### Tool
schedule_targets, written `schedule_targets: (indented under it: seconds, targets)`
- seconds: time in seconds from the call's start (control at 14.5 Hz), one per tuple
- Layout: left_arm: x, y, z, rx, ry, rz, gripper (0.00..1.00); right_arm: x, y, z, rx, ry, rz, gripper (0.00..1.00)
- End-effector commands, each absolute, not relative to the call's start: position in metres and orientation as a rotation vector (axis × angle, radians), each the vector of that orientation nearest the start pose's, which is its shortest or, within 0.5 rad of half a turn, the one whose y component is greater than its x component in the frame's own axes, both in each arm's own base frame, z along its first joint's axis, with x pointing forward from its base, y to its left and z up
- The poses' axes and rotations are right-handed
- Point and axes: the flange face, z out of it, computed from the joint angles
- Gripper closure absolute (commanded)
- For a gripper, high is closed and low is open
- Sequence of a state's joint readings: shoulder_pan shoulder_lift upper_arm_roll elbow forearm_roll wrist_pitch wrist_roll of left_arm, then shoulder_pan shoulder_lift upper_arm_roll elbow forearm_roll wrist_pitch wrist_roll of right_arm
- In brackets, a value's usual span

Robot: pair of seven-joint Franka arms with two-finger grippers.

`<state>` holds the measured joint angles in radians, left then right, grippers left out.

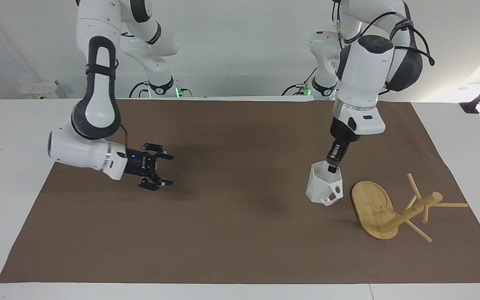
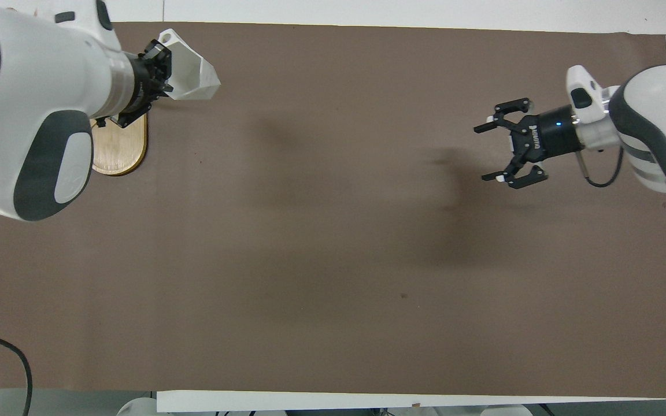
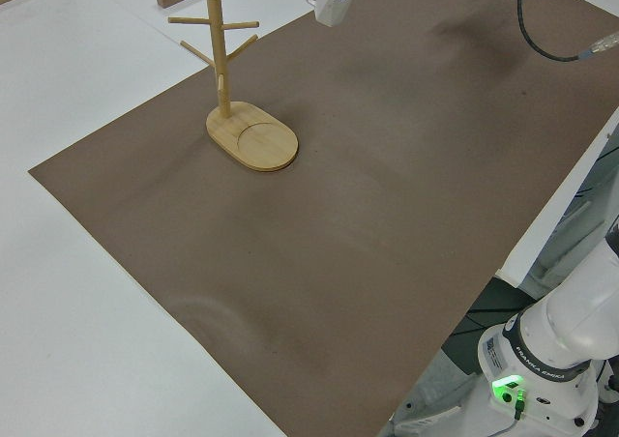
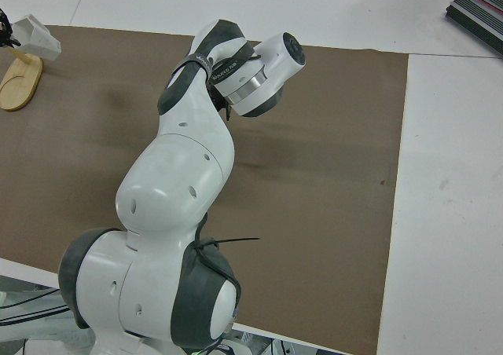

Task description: Hang cup on rack

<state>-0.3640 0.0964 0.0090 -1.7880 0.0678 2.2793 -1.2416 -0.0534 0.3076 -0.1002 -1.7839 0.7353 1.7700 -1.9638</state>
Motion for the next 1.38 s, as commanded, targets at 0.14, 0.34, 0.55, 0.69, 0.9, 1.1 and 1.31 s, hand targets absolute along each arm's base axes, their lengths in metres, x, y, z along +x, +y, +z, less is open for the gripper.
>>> schedule_targets:
  seconds: [0.14,0.34,0.55,0.69,0.9,1.1,1.31]
  targets:
    - [0.560,-0.151,0.482,-3.045,-1.499,-0.798,1.00,0.583,-0.096,0.491,-2.328,-1.642,-0.308,0.00]
    - [0.573,-0.127,0.464,-3.035,-1.463,-0.834,1.00,0.561,-0.105,0.551,-2.667,-1.367,-0.141,0.00]
    - [0.573,-0.113,0.452,-3.017,-1.461,-0.815,1.00,0.554,-0.080,0.597,-2.897,-1.140,0.015,0.00]
    - [0.577,-0.104,0.445,-3.019,-1.422,-0.820,1.00,0.544,-0.075,0.633,-3.007,-0.962,0.096,0.00]
    - [0.583,-0.088,0.436,-2.996,-1.438,-0.806,1.00,0.539,-0.066,0.641,-3.127,-0.515,0.176,0.00]
    - [0.586,-0.075,0.437,-2.972,-1.469,-0.807,0.61,0.531,-0.060,0.637,-3.153,-0.170,0.269,0.00]
    - [0.584,-0.070,0.439,-2.961,-1.476,-0.777,0.26,0.527,-0.037,0.641,-3.202,-0.140,0.285,0.00]
